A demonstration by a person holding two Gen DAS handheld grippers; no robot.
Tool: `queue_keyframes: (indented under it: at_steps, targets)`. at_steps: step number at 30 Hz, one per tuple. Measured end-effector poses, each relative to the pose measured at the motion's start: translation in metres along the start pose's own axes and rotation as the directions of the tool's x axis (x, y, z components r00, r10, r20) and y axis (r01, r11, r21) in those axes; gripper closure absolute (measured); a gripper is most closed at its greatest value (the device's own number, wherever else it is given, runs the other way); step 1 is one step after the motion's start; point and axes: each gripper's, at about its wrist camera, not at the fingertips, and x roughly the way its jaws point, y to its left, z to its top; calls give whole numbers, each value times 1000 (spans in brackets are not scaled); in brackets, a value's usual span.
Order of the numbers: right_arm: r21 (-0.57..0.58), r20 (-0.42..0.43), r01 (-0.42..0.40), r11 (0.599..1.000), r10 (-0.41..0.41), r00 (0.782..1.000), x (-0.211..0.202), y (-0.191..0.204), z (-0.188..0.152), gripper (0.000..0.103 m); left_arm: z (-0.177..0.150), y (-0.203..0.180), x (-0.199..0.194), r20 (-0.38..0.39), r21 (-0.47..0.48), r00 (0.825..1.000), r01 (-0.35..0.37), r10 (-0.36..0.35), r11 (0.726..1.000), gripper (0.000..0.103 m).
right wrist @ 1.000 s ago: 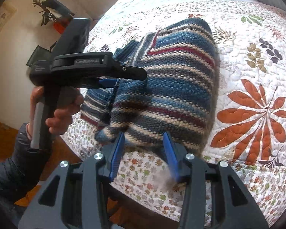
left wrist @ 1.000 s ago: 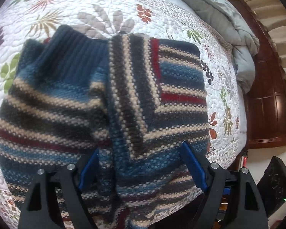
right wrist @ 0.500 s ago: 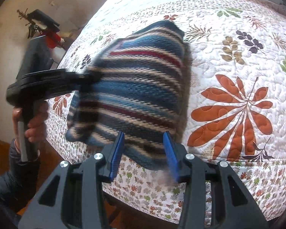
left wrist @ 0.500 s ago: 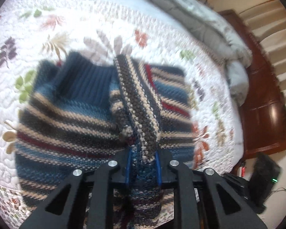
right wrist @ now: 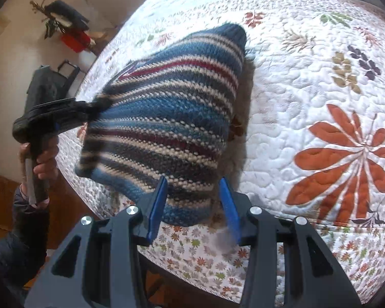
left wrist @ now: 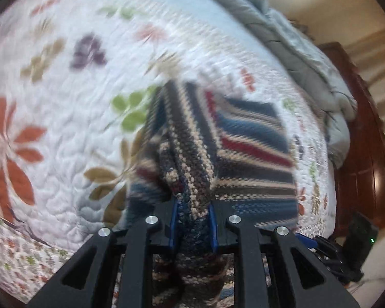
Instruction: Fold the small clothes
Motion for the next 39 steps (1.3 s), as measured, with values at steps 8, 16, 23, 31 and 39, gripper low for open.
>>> queue_keyframes:
  at_steps: [8, 16, 23, 31, 39]
  targets:
    - [10, -77, 44, 999, -43, 996, 33, 0, 1, 57, -7, 3, 13, 1, 58, 998, -57, 57, 997, 79]
    - [-1, -94, 57, 998, -57, 994, 46, 13, -3, 57, -21, -20, -22, 27, 130, 989, -146, 144, 981, 45]
    - [-18, -85, 71, 997, -72, 994, 46, 20, -4, 57, -71, -29, -39, 33, 169, 975, -223, 221, 960, 36]
    - [-16, -84, 79, 997, -80, 993, 45, 20, -4, 57, -99, -35, -17, 16, 206, 958, -285, 288, 936, 40]
    - [-18, -89, 88, 996, -89, 992, 45, 25, -6, 55, -102, -41, -5, 17, 259, 948, -311, 318, 914, 79]
